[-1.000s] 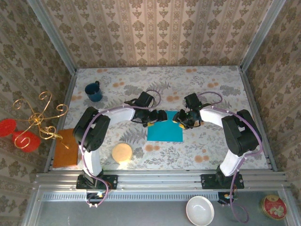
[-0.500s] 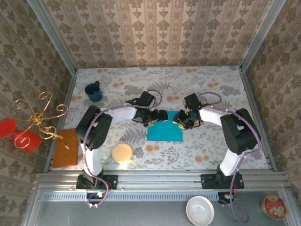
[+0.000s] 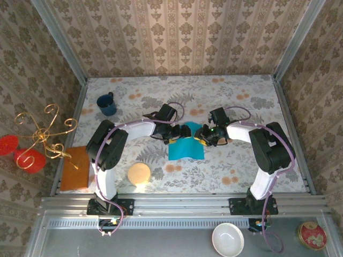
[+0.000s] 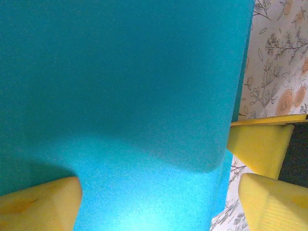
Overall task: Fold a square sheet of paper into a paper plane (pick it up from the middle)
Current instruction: First fold in half a square sheet of paper at the center of the table.
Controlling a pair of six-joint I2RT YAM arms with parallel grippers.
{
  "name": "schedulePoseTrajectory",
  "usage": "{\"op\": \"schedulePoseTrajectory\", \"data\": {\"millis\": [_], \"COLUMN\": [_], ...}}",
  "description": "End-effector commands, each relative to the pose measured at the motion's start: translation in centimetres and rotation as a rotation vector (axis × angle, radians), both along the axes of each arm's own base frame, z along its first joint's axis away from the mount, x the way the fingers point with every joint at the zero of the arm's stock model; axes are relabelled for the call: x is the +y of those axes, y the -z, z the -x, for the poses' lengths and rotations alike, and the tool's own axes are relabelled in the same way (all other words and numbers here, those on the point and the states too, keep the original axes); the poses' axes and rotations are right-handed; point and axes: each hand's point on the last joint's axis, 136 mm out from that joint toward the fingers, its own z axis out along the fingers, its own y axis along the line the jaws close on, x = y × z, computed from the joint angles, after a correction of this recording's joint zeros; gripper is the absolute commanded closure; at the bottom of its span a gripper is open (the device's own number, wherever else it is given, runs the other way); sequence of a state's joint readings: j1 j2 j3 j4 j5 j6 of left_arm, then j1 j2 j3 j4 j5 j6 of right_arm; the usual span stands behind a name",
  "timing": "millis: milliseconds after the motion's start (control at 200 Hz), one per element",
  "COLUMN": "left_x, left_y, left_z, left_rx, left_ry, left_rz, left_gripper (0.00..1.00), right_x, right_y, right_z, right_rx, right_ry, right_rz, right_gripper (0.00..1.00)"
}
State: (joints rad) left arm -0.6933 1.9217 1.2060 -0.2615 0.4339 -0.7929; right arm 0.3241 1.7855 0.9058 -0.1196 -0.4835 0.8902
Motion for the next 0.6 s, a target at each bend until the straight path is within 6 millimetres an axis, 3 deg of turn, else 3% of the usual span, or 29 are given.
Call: {"op": "schedulePoseTrajectory", "data": {"millis": [0,265,465,595], "left_x": [1.0,1.4,2.0,2.1], "left_y": [1.1,1.7,1.7,1.3], "left_z": [0.8,0.9,0.6,0.2], "left_rx": [0.033,0.033,0.019,0.003], "left_ry": [0.003,0.009,0.009,0.008], "left_rz": [-0.064,-0.096,-0.122,-0.106], "left_gripper": [0.15,0.19,0.34,0.46], "right_x": [0.4,2.2,2.4,1.7], "right_y": [2.0,2.1,1.5,-0.2], "right_z": [1.6,1.8,1.6,0.8], "right_rx": [0.087,0.097,0.075,0.006], "right_ry": [-0.001,-0.029,-0.027,-0.010], "right_rz": [-0.019,-0.060,-0.083,-0.095], "right_gripper": [0.66,0.71,0.72,0.70]}}
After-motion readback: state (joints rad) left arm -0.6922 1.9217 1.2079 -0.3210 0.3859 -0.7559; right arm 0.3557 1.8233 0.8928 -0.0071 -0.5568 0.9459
